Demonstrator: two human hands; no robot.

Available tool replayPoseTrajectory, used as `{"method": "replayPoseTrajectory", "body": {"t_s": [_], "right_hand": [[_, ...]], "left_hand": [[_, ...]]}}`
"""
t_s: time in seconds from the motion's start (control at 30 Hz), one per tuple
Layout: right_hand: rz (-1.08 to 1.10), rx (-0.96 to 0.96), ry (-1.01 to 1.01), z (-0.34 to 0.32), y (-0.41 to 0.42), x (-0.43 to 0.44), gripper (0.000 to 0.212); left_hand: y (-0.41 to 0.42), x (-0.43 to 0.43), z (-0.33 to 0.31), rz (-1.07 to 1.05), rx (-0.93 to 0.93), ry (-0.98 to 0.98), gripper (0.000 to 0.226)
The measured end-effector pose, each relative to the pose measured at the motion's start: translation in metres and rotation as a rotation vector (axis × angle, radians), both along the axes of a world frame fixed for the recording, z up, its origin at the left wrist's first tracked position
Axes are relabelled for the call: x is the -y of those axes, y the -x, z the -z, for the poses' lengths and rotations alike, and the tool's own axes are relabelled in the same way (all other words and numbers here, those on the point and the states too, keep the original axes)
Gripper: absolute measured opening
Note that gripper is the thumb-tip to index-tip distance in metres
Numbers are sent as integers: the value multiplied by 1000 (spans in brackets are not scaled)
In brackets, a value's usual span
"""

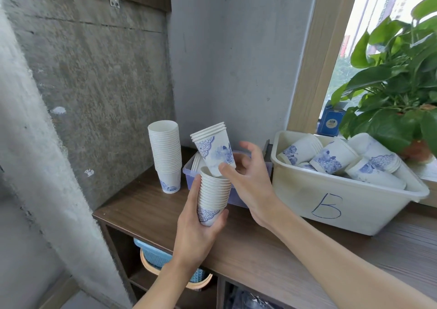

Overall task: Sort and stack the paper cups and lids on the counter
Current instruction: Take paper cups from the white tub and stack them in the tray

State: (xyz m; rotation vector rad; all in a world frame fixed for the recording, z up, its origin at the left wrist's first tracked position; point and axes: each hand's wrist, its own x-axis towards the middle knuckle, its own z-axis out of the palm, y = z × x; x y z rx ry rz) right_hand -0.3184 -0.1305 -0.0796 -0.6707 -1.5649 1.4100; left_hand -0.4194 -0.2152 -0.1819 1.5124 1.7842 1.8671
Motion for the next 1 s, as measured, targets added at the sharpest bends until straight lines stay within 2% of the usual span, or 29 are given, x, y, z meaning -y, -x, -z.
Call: {"method": "replayPoseTrajectory", "body": {"t_s": [0.23,0.43,0.5,0.6,0.67,1.0], "right_hand": [[-116,64,61,8,-7,1,48],[-232,161,30,-4,-14,-5,49],[-254,175,22,-6,-16,-7,57],[-225,173,-56,-6,-16,-9,86],[-194,148,-116,-7,-14,-10,90],[-143,163,-241,-11,-9,-7,59]], "left_hand": [[0,0,3,-13,-15,-31,98],[0,1,2,6,-32,-35,96],[0,1,2,10,-27,-31,94],[0,0,3,28,-30,-11,92],[0,0,3,37,-48,-3,92],[1,1,4,57,-48,-10,93]]}}
